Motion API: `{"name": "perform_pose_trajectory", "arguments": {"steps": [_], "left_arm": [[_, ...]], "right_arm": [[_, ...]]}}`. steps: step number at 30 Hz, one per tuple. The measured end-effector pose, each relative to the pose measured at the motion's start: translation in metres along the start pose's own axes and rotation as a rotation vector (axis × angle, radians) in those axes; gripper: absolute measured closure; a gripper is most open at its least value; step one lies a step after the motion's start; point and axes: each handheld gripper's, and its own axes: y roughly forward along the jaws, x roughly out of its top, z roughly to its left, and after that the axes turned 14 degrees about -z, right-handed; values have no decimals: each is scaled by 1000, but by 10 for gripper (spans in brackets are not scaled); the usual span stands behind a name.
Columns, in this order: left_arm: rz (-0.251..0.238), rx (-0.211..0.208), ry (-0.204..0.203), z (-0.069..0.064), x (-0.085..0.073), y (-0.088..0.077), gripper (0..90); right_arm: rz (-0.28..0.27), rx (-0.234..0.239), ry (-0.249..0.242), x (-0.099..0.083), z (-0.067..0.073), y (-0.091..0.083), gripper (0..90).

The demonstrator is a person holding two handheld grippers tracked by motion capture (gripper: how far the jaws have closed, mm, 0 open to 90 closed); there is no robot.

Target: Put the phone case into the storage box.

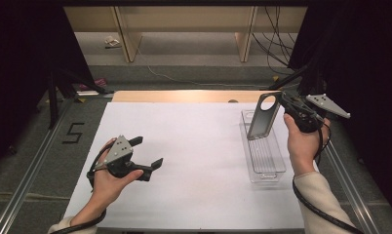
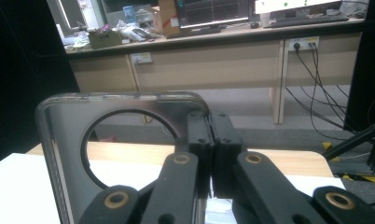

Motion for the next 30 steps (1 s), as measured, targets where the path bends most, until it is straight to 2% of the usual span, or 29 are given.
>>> {"name": "perform_pose_trajectory", "arguments": {"steps": [30], "left_arm": [[2,0,0,0,0,0,0]], "right_arm": [[-10,-29,-9,2,-8,0,891]]}}
